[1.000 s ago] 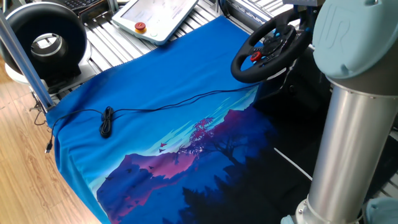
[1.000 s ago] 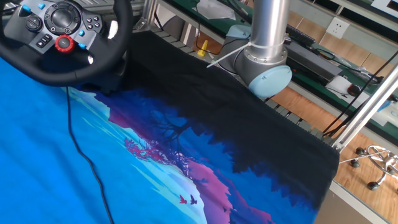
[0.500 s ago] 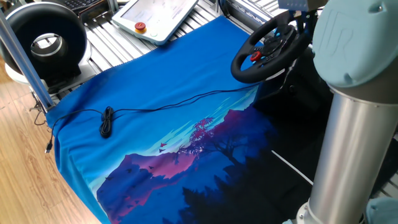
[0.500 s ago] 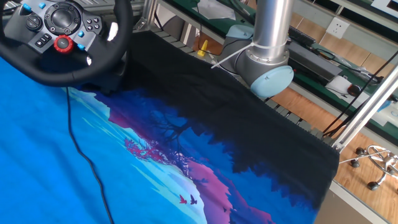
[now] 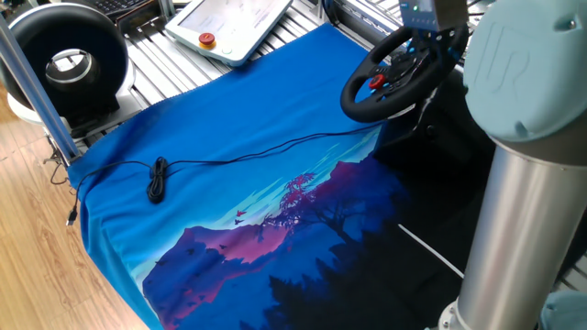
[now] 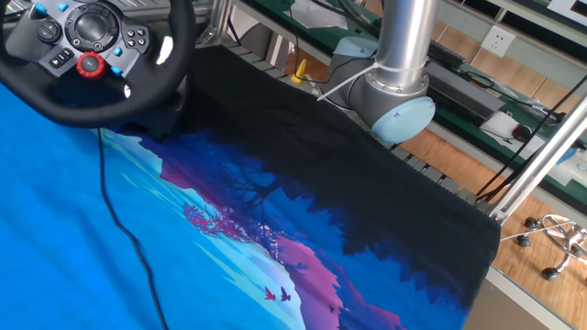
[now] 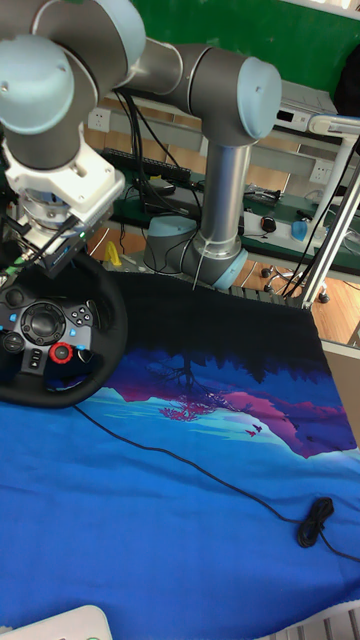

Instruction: Rotate the steering wheel 90 degrees clockwise

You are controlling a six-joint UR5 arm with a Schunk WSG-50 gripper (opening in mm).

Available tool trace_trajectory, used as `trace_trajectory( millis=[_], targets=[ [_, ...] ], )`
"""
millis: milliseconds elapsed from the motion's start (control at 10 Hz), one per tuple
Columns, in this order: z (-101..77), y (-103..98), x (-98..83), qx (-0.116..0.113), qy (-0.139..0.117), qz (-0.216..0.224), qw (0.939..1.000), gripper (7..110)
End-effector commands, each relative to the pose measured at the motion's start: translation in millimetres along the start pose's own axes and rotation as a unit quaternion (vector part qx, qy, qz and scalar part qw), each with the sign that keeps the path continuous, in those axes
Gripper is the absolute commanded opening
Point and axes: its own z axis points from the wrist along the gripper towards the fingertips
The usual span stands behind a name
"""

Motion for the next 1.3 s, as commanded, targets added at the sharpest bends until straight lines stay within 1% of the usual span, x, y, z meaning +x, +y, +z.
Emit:
trace_trajectory(
  millis=[0,100,200,300,400,500,600,700,800,900,1000,1100,1200],
  targets=[
    [11.0,6,-27.8,0.006,-0.018,0.033,0.9993,7],
    [14.9,12,-41.1,0.008,-0.022,0.052,0.9984,7],
    [18.0,20,-55.9,0.006,-0.032,0.062,0.9975,7],
    [19.3,24,-67.1,0.006,-0.038,0.068,0.9969,7],
    [19.0,22,-73.1,0.009,-0.046,0.067,0.9967,7],
    [17.3,13,-74.6,0.024,-0.051,0.07,0.9959,7],
    [14.7,13,-68.9,0.021,-0.044,0.069,0.9964,7],
    [11.4,18,-57.7,0.01,-0.029,0.069,0.9971,7],
    [6.1,21,-49.8,0.006,-0.023,0.071,0.9972,7],
    [-3.5,17,-40.0,0.018,-0.02,0.078,0.9966,7],
    [-14.5,16,-35.9,0.021,-0.021,0.072,0.9969,7],
    [-22.8,12,-30.5,0.024,-0.023,0.066,0.9973,22],
    [-26.4,9,-24.4,0.022,-0.025,0.058,0.9978,22]
  ],
)
